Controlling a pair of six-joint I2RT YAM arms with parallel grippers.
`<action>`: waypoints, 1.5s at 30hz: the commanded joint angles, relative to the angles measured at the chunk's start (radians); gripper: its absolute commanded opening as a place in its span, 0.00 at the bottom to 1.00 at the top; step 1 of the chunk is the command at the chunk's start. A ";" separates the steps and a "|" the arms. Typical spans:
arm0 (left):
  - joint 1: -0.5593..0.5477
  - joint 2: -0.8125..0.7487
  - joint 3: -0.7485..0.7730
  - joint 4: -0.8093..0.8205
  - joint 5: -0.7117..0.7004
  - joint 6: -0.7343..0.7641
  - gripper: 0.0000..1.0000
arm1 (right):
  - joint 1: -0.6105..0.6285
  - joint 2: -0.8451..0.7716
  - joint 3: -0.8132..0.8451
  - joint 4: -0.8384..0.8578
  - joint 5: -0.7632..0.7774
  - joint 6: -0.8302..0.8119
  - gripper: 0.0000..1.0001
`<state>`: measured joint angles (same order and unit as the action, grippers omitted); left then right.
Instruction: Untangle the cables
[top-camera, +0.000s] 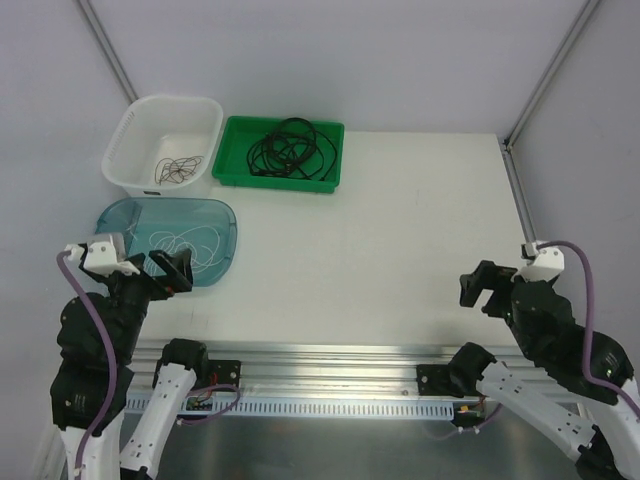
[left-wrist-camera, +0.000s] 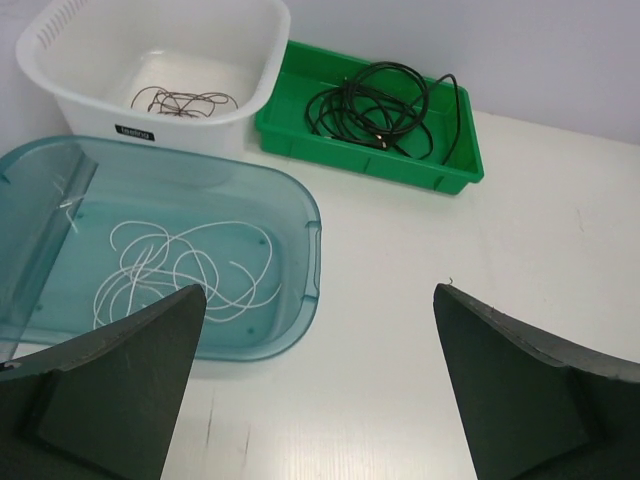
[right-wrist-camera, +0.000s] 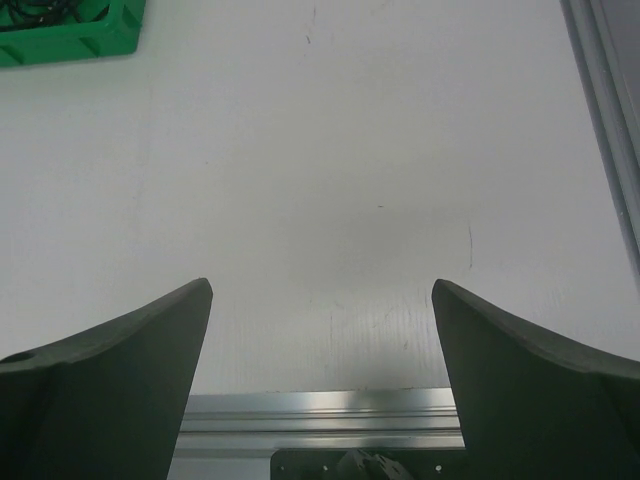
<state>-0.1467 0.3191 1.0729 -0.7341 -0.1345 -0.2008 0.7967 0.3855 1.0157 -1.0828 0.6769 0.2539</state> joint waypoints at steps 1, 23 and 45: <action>-0.017 -0.105 -0.030 -0.075 -0.028 -0.035 0.99 | -0.002 -0.106 -0.028 -0.043 0.073 0.016 0.97; -0.017 -0.473 -0.054 -0.268 -0.243 -0.132 0.99 | 0.009 -0.487 -0.063 -0.026 0.053 0.016 0.97; -0.016 -0.483 -0.025 -0.340 -0.249 -0.181 0.99 | 0.015 -0.510 -0.072 -0.026 0.049 0.027 0.97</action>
<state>-0.1581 0.0025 1.0279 -1.0676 -0.3775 -0.3618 0.8040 0.0048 0.9413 -1.1187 0.7258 0.2726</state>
